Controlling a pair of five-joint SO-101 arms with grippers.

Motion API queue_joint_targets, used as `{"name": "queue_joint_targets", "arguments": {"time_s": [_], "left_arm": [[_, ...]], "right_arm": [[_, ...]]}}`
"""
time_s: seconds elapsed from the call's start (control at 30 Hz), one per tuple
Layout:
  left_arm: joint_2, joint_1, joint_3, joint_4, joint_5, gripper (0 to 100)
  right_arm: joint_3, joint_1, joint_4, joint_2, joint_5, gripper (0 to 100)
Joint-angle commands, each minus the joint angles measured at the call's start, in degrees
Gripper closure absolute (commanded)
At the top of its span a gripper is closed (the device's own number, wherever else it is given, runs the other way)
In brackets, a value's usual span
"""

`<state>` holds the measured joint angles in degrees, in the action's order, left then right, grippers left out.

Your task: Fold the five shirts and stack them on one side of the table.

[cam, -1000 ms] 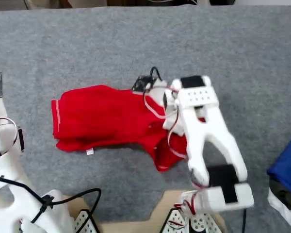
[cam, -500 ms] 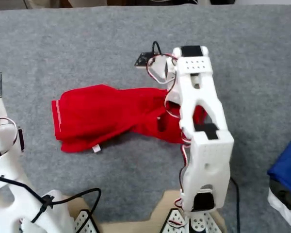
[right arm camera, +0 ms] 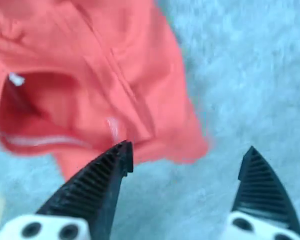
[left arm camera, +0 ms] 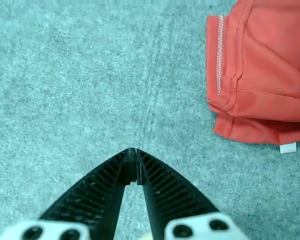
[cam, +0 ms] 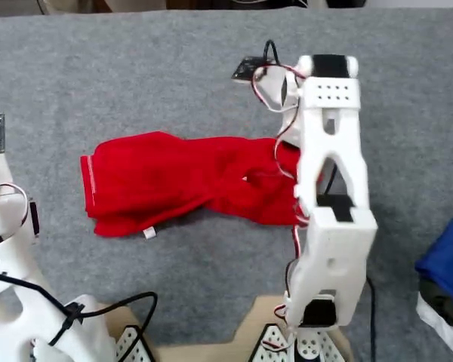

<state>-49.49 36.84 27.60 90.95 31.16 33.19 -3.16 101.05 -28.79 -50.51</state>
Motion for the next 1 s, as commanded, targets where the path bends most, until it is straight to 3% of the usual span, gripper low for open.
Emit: {"name": "queue_joint_targets", "arguments": {"time_s": [0.0, 0.23, 0.43, 0.67, 0.97], "left_arm": [[-0.9, 0.2, -2.4, 0.4, 0.2, 98], [-0.8, 0.1, -2.4, 0.1, 0.2, 98], [-0.8, 0.1, -2.5, 0.2, 0.2, 98], [-0.9, 0.1, -2.4, 0.4, 0.2, 98], [-0.8, 0.1, -2.3, 0.4, 0.2, 98]], "right_arm": [[-14.4, 0.0, 1.0, 12.8, -0.8, 68.9], [-45.9, -6.5, -6.7, 32.7, 0.3, 97.8], [-60.9, -11.3, -16.4, 36.9, 5.3, 97.6], [-55.3, -12.8, -24.4, 29.8, 6.8, 97.6], [-26.4, -14.7, -23.6, 5.3, 6.8, 97.4]]}}
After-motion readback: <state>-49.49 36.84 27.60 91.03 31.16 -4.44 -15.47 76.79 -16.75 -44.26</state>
